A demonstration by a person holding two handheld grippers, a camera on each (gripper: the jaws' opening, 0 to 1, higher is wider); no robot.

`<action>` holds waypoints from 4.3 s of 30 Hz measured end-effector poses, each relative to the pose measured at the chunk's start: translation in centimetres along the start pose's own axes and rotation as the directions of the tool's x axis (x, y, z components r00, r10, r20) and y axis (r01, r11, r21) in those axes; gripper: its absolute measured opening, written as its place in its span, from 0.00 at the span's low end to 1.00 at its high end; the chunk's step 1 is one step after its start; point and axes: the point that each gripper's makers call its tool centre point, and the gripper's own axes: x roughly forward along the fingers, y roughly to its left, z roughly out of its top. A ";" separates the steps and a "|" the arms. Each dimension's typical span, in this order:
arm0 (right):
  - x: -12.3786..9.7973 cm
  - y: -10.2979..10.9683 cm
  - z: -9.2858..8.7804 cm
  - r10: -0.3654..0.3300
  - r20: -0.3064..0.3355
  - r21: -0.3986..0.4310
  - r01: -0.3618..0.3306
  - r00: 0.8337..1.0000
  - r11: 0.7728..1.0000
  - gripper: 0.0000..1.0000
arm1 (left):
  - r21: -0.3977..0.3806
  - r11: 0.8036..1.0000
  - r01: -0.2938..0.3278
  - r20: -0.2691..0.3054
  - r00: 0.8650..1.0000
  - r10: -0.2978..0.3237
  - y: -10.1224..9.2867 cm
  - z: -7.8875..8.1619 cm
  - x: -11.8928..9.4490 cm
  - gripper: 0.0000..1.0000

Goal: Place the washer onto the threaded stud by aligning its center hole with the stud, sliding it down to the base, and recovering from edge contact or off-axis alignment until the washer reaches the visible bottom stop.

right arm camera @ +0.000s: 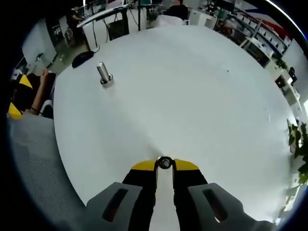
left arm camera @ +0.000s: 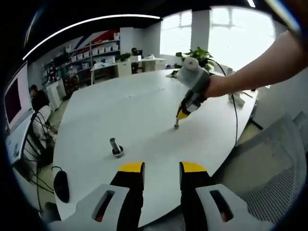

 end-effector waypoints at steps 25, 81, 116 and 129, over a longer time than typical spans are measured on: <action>2.7 0.0 -2.2 0.016 -0.061 0.007 -0.016 0.998 1.000 0.14 | -0.015 1.000 -0.009 -0.006 1.000 0.009 0.2 -0.1 0.0 0.27; -18.7 5.3 -3.8 -0.184 0.573 0.310 -0.004 0.799 0.951 0.35 | 0.012 0.998 0.055 0.057 0.997 -0.055 -1.3 1.3 -0.4 0.28; -20.4 6.2 -7.2 -0.284 0.582 0.388 0.047 0.762 0.921 0.34 | 0.023 0.998 0.052 0.146 0.988 -0.055 -1.4 2.9 -1.0 0.27; -19.7 7.2 -7.1 -0.253 0.571 0.319 0.073 0.781 0.945 0.34 | 0.029 0.998 0.047 0.148 0.988 -0.050 -1.6 3.1 -1.0 0.27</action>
